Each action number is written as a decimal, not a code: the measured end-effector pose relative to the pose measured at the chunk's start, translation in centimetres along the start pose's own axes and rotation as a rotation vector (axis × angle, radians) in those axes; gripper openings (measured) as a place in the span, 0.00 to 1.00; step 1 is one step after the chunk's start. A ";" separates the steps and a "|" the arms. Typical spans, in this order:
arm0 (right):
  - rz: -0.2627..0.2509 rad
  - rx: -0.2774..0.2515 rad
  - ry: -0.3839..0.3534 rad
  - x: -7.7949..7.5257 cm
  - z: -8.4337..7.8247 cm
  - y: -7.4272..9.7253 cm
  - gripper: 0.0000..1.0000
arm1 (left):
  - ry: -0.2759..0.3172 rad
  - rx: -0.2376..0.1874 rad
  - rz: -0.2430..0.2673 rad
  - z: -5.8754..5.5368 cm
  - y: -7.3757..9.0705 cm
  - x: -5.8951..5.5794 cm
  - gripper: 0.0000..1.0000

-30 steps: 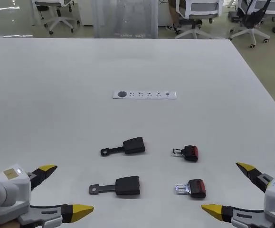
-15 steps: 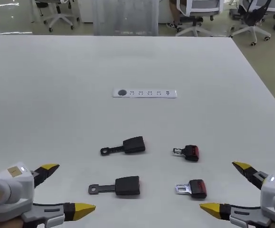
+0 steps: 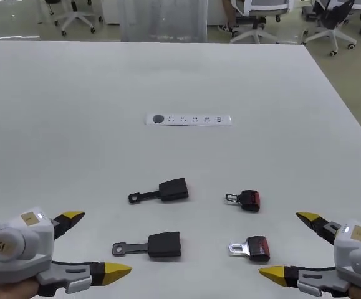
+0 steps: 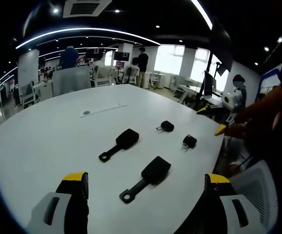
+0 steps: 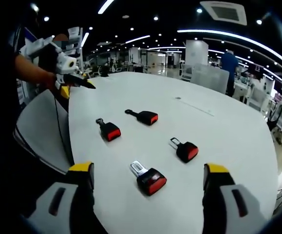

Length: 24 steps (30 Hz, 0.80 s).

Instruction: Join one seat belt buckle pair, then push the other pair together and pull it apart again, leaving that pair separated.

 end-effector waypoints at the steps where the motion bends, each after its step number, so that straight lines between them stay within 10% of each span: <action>1: 0.006 0.011 0.005 -0.1 -0.1 -0.1 0.93 | -0.002 0.004 -0.003 0.1 -0.2 -0.1 1.00; 24: 0.111 0.113 0.048 -1.1 -1.0 -3.2 0.86 | -0.034 0.077 -0.061 0.1 -4.3 0.7 1.00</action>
Point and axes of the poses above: the centre of the closed fingertips' face, and the gripper's own axes: y roughly backward along the fingers, x roughly to its left, z roughly out of its top, the point moved 5 cm from there along y, roughly backward along the fingers, and after that the axes turned 12 degrees about x, right-handed, at the moved point
